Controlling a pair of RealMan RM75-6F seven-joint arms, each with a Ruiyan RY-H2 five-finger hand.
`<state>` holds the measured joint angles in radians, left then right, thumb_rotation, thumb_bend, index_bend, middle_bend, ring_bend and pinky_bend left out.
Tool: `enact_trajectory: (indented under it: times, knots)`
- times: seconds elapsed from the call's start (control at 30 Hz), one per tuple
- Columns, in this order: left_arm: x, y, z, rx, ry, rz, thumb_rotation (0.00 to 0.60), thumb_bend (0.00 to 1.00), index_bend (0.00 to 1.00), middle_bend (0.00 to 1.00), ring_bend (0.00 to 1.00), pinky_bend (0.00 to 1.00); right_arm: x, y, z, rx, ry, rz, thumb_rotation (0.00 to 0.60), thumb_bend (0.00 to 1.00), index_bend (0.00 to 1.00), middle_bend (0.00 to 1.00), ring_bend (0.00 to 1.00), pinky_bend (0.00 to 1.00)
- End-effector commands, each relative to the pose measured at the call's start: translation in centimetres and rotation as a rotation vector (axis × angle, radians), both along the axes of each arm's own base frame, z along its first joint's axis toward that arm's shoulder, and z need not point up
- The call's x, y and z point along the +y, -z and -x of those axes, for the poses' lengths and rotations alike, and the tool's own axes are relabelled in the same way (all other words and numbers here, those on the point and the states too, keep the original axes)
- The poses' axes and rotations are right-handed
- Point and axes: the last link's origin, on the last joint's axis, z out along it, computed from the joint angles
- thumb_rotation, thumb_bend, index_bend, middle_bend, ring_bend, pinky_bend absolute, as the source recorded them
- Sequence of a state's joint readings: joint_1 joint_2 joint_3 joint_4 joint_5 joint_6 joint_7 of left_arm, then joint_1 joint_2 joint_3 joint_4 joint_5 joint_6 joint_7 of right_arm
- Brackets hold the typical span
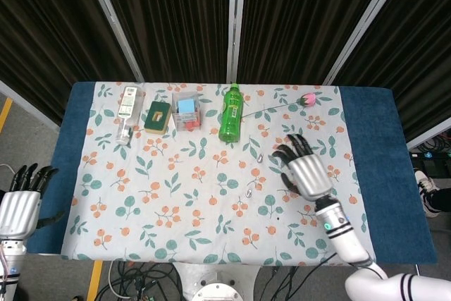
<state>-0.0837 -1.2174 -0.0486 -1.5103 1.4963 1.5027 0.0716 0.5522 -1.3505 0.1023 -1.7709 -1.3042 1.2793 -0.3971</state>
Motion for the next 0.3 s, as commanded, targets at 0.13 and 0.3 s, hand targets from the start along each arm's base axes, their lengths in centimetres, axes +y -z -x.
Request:
enact_trajectory:
  times: [0.13,0.3]
  knots:
    - [0.5,0.1,0.1,-0.007,-0.001,-0.013,0.6,0.07,0.16,0.14,0.04,0.03,4.2,-6.9,7.3,-0.076,0.16,0.121,0.6,0.36,0.16,0.15,0.0,0.0]
    - [0.9,0.0,-0.2,-0.016,0.006,-0.03,0.6,0.07,0.16,0.14,0.04,0.03,7.6,-9.1,10.7,-0.125,0.204,0.124,0.6,0.36,0.11,0.09,0.0,0.0]
